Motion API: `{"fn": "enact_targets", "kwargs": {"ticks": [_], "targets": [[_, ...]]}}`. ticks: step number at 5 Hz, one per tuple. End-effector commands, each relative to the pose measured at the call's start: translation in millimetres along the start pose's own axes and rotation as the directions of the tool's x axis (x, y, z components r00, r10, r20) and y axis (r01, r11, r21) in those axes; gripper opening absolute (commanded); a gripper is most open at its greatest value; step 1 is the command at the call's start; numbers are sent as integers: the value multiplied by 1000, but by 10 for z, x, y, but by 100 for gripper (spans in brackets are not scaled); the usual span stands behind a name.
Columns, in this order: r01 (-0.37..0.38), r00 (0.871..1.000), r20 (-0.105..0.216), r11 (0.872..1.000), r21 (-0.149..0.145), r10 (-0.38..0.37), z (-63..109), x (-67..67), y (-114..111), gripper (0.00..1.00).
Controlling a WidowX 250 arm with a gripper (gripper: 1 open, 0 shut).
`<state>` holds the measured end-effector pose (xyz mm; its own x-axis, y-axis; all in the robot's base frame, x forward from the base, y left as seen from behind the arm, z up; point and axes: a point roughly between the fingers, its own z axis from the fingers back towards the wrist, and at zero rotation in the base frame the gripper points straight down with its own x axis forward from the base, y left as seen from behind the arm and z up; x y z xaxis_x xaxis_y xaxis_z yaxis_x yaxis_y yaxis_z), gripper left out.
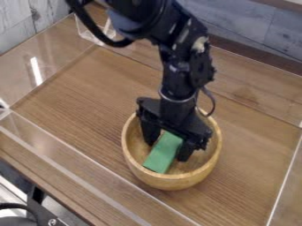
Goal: Move green stick from inside the wooden bowl to the table next to it
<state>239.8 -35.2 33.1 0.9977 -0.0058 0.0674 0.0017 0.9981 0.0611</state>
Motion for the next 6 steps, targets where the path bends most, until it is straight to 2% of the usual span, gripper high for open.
{"fn": "enact_targets", "kwargs": {"ticks": [1,2,6], "targets": [[-9,999,31,1000,-11,9,23,44,-4,100],[-15,999,32,1000,-21,16,-7,36,9,0],[-47,999,24,996,-70,49,129,34,31,0]]}}
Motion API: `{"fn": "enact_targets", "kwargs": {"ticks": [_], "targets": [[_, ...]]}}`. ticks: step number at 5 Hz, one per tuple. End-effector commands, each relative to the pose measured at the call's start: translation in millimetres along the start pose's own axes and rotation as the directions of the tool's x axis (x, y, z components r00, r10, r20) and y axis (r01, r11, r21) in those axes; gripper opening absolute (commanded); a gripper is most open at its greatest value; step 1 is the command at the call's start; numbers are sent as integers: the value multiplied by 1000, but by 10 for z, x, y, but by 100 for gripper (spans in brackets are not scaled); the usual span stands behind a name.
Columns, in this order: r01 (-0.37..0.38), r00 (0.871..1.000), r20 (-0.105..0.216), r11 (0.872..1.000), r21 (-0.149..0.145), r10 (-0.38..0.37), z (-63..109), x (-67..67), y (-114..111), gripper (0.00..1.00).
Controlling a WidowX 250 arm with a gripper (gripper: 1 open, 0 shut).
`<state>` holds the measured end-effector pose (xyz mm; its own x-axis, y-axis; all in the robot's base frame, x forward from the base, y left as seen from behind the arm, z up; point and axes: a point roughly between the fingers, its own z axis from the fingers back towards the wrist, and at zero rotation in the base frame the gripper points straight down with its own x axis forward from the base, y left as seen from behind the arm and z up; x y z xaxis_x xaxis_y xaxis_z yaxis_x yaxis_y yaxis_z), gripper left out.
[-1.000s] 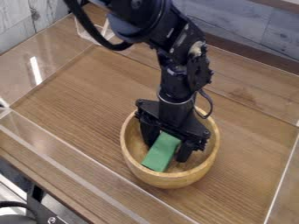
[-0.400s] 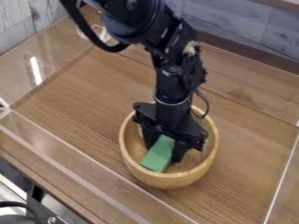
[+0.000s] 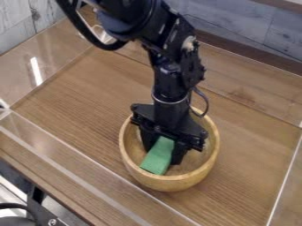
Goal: Move green stick from inside the wooden bowl to the table next to it
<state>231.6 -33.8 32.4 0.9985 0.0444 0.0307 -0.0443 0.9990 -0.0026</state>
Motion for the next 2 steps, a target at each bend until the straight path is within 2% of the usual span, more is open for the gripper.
{"fn": "enact_targets", "kwargs": {"ticks": [1,2], "targets": [[1,998,65,1000,-20,1,161,121,-11,0],[-3,998,66,1000,-28,5,177,129,-21,0]]}}
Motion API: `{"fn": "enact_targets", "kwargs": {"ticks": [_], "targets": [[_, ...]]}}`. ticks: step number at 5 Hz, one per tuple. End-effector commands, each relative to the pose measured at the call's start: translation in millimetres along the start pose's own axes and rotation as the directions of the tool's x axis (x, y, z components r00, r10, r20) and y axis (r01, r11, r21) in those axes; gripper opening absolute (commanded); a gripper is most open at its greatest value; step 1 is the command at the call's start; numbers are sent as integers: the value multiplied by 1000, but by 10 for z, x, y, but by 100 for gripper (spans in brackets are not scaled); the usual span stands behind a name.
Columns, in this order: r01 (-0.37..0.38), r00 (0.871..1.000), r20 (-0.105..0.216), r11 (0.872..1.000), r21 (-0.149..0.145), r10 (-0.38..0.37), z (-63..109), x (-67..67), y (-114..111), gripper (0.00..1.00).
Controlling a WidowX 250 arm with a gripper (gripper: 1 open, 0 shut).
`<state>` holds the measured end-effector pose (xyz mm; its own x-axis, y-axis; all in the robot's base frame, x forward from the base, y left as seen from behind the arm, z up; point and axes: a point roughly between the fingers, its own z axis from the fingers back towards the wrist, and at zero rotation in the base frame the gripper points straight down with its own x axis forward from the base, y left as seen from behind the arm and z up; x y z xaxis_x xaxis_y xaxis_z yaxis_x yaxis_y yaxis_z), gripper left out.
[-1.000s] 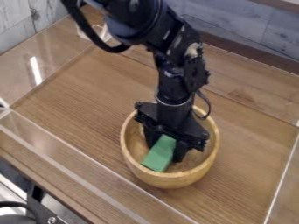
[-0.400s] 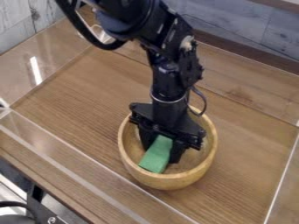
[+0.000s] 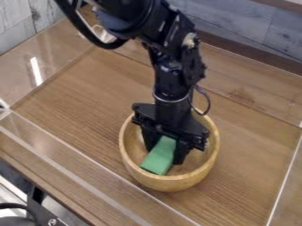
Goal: Move green stick from inside the wooden bowl to the table next to it
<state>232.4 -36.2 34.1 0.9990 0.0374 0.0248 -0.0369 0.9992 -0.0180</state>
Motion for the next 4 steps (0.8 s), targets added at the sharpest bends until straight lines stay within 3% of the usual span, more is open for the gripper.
{"fn": "enact_targets", "kwargs": {"ticks": [1,4], "targets": [[-14,997,72,1000,-19,15,169,124,-9,0],[-25,997,72,999,-32,27,189,129,-23,0]]}}
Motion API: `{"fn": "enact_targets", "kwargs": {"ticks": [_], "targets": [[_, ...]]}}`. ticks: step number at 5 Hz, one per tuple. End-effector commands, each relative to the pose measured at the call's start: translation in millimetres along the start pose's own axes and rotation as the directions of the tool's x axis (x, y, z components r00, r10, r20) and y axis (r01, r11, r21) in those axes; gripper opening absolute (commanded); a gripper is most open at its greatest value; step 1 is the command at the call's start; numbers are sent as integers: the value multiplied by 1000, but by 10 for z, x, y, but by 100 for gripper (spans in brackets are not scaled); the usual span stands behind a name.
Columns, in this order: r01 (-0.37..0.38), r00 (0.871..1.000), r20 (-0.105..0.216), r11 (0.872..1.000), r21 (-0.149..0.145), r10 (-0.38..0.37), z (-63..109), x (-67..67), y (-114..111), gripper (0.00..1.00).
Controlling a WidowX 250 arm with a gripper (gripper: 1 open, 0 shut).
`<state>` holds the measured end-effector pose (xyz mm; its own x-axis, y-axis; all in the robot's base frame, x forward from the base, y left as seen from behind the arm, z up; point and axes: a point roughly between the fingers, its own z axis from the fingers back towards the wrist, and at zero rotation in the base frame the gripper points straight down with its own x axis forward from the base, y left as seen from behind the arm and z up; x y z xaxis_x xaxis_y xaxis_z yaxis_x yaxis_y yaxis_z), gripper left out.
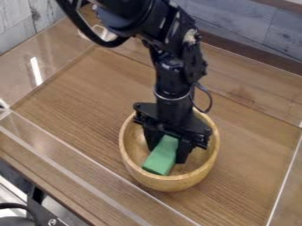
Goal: Move green stick from inside the wooden bowl to the table next to it
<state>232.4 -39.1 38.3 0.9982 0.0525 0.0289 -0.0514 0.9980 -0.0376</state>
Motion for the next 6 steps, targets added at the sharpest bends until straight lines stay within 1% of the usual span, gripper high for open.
{"fn": "enact_targets", "kwargs": {"ticks": [1,3,5,6], "targets": [[-15,998,67,1000,-15,16,142,124,-6,0],[-18,998,66,1000,-14,19,107,92,-46,0],[-25,998,63,1000,-6,26,91,54,-49,0],[-30,998,60,999,-13,31,150,62,-32,0]]}}
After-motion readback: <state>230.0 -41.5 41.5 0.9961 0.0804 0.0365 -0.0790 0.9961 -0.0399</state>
